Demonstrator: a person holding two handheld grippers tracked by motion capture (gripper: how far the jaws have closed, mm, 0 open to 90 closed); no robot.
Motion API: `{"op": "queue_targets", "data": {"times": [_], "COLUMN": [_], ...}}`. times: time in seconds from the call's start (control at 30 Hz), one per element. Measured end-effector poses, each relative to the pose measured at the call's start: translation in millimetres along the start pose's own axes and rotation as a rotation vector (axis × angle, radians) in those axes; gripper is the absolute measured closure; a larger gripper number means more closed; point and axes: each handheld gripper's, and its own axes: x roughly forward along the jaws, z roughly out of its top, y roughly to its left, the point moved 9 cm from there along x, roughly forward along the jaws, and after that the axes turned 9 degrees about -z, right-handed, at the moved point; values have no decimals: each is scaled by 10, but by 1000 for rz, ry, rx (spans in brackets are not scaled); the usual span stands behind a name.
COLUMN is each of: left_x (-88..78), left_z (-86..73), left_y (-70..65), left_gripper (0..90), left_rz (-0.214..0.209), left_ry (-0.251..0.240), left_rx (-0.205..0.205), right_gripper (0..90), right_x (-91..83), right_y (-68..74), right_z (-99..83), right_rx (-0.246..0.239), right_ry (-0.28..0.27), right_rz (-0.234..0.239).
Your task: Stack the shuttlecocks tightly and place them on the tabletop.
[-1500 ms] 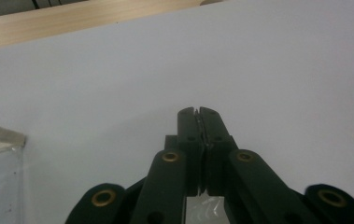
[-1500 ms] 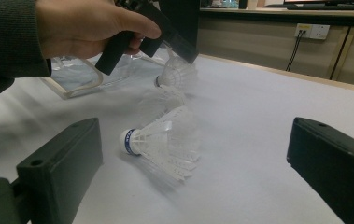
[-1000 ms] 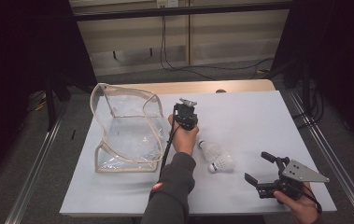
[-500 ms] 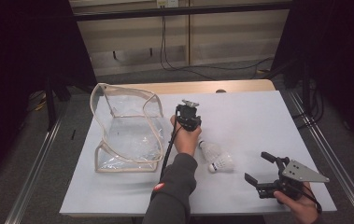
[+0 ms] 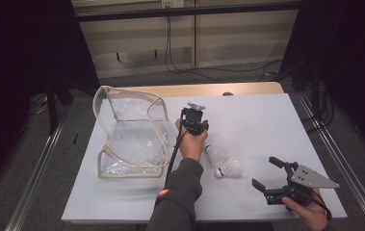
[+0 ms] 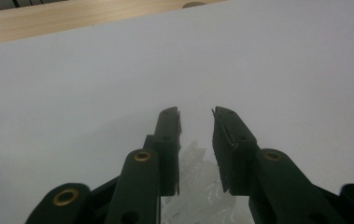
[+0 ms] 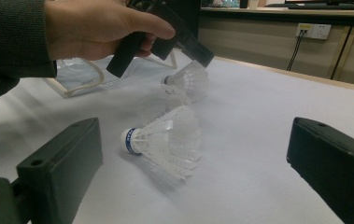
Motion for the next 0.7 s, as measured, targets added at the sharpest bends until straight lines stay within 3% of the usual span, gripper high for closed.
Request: {"op": "queue_targets", "data": {"times": [0.5, 0.7], "left_x": [-89, -155], "left_z": [51, 70], "left_y": [13, -15], "left_gripper": [619, 494], "left_rz": [-10, -30], "left_ry": [-23, -32], "left_rx": [-20, -47], "right_gripper": [26, 27], "right_x": [0, -1], "right_y": [2, 0], "right_z": [0, -2], "right_rx": [0, -1], "right_ry": [0, 1], "right_rz": [0, -1]}}
